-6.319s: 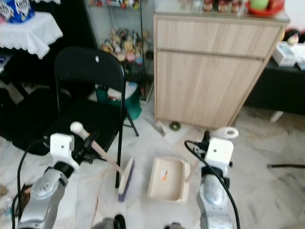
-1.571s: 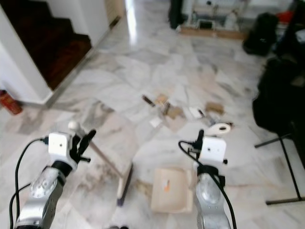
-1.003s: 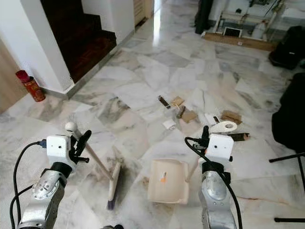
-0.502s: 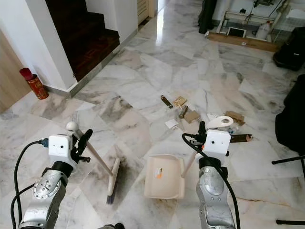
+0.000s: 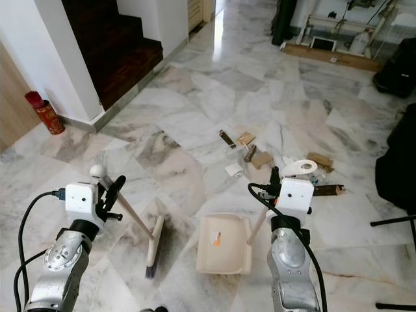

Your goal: Sweep floor

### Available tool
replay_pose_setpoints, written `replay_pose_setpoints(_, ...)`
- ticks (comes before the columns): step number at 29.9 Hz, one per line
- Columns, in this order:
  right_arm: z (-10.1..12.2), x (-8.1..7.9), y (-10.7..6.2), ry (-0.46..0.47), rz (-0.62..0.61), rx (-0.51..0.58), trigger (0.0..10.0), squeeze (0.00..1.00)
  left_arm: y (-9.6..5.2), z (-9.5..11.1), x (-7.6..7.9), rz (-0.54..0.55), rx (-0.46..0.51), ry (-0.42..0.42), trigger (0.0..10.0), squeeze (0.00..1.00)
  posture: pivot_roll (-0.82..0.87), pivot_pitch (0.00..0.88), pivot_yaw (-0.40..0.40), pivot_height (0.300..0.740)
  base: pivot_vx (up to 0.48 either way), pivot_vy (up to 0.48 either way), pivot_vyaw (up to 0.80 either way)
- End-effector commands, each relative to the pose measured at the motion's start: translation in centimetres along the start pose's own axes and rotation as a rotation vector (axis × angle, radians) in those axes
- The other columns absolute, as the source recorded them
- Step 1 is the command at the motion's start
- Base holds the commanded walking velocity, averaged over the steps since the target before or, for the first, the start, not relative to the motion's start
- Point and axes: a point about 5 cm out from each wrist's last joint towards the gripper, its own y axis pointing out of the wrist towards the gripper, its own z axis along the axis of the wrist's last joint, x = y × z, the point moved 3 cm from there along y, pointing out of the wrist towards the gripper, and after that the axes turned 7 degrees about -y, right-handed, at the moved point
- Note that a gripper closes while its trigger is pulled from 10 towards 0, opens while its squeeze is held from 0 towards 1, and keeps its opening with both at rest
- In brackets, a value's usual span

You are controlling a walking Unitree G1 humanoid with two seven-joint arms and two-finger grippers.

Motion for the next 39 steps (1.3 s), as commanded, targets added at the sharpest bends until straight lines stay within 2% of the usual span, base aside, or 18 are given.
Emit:
replay_pose_setpoints(1,0.76,-0.16,0.17,0.011,0.001,0.037,10.0,0.00,0.34,1.12,0.12,-0.014,0.047,0.010,10.0,0.00,-0.02,0.102,-0.008,0.740,0.270,0.000,0.00)
replay_pose_setpoints(22,0.61,-0.34,0.02,0.016,0.006,0.034,10.0,0.00,0.61,1.20,0.38,-0.031,0.050,0.012,10.0,0.00,-0.02,0.086,-0.003,0.740,0.273,0.000,0.00)
replay_pose_setpoints(39,0.72,-0.26,0.13,0.000,0.007,0.039,10.0,0.00,0.71,1.36,0.10,-0.021,0.054,0.014,10.0,0.00,-0.02,0.108,-0.007,0.740,0.309,0.000,0.00)
